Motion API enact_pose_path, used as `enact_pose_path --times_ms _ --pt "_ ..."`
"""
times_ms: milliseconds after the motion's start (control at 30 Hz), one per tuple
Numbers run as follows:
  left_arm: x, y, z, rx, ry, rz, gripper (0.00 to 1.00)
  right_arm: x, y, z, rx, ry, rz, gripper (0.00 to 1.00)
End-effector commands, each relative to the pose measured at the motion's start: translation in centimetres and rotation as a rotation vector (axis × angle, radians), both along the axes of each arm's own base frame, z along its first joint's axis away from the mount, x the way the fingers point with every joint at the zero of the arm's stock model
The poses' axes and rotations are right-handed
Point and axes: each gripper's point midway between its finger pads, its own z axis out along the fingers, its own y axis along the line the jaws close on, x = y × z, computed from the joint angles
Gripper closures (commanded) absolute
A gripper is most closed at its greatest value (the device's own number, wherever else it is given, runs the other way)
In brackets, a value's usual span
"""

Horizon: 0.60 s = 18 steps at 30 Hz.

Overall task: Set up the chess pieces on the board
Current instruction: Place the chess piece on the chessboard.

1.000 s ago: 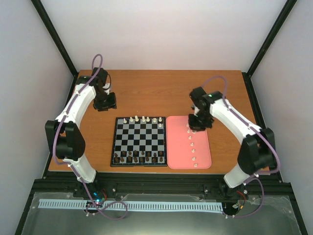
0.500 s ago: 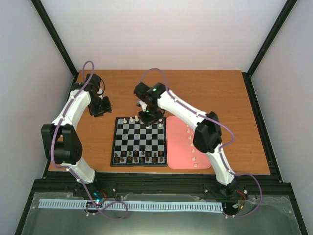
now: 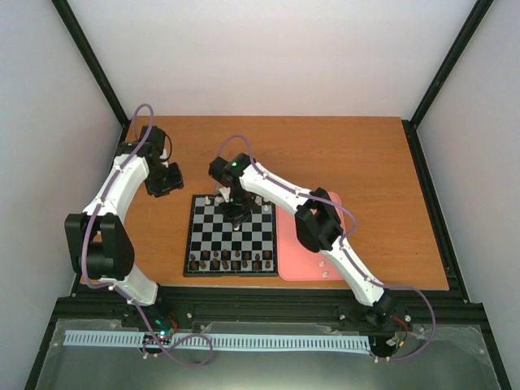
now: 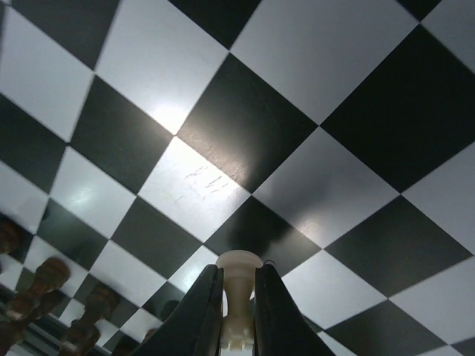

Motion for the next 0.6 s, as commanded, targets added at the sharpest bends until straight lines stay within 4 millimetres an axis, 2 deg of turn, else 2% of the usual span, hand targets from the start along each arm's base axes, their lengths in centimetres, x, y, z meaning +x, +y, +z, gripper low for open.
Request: enact_pose_path --times_ms 0,133,267,400,500,567 --pt "-0.1 -0.1 0.9 -0.025 -0.043 0.0 0.56 0.2 -0.1 -0.4 -0.02 -0.006 0.003 0.97" --pt "-0.4 -0.2 0.7 -0.03 -0.04 -0.007 0.56 0.3 -0.4 -1.3 -0.044 -0.004 0.003 0.97" --pt "-0.6 0.0 1.3 -0.012 -0.055 -0.009 0.55 0.4 -0.1 -0.8 -0.025 -0.008 0.01 0.93" --pt "-0.5 -0.1 1.8 -0.016 -0.07 -0.016 0.53 0.7 0.3 0.7 0.016 -0.038 0.02 0.72" --pt "-0.4 -0.3 2.0 -0.027 -0.074 -0.021 0.52 0.7 0.5 1.6 0.039 -0.05 0.032 0.64" --pt "-0.3 -0.3 2.0 -0.027 -0.074 -0.02 0.52 0.6 0.5 2.0 0.046 -0.05 0.039 0.63"
